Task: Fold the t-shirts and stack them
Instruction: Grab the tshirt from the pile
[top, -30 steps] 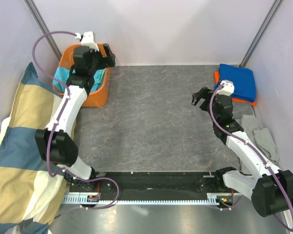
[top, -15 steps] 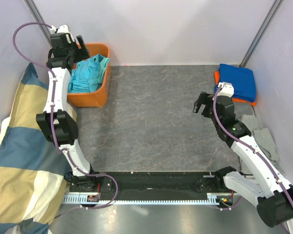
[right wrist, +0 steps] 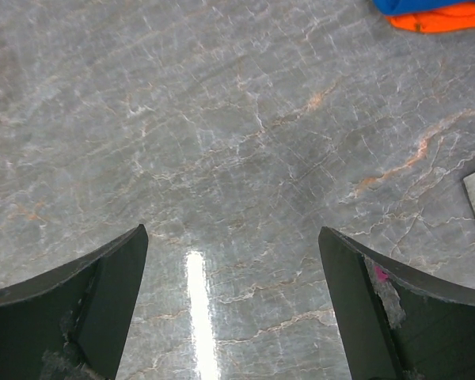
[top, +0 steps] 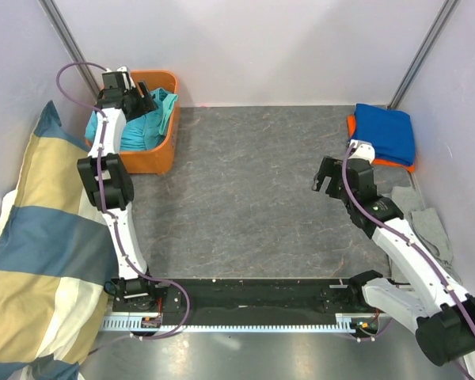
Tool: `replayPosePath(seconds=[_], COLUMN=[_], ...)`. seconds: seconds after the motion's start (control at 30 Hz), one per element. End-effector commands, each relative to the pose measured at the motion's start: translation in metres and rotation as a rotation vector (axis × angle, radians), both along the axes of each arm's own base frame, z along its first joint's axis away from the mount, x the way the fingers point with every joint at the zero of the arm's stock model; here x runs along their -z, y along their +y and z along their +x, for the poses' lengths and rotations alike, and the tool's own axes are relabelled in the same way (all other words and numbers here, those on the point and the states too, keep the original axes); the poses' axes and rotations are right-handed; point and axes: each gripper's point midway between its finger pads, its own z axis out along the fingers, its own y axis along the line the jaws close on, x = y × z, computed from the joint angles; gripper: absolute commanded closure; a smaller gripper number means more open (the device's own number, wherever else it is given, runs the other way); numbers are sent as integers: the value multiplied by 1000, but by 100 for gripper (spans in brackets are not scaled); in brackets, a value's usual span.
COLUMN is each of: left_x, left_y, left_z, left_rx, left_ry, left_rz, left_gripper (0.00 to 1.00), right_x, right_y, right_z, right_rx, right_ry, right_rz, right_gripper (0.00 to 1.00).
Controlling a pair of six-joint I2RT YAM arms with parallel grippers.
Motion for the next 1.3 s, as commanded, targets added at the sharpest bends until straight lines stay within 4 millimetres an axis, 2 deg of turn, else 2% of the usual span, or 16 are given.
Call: replayPosePath(seconds=[0.0, 0.3, 0.63, 0.83, 0.93, 0.97, 1.0, 1.07, 1.13, 1.2, 1.27], left_x=[-14, 17, 42, 72, 88, 91, 94, 101, 100, 91, 67], left_y=[-2, 17, 43, 51, 51, 52, 54, 55, 54, 52, 50], left_z=[35, 53, 55, 57, 58, 58, 58, 57, 56, 56, 56], left_rx=[-6, -79, -191, -230, -231, -238, -246, -257, -256, -241, -231], left_ry=[-110, -112, -77, -40, -23, -19, -16, -3, -3, -14, -48], left_rz=[-63, -29, 54, 27, 4, -4, -9, -28, -36, -38, -39], left_gripper=[21, 22, 24, 25, 62, 77, 98, 98, 98, 98, 98], right_x=[-2, 5, 4, -1, -2, -1, -1, -1, 0, 2, 3], right_y=[2, 12, 16, 16, 15, 16, 15, 15, 16, 16, 17], right_z=[11, 25, 31, 32, 33, 33, 33, 34, 34, 34, 34], right_rx=[10, -3, -13, -9, -5, -4, -3, -3, -4, -5, -8], right_ry=[8, 35, 39, 30, 32, 35, 36, 38, 42, 47, 49], right_rz=[-19, -5, 5, 10, 6, 6, 5, 4, 2, 3, 8], right_gripper=[2, 2, 2, 2, 2, 2, 2, 2, 2, 2, 2])
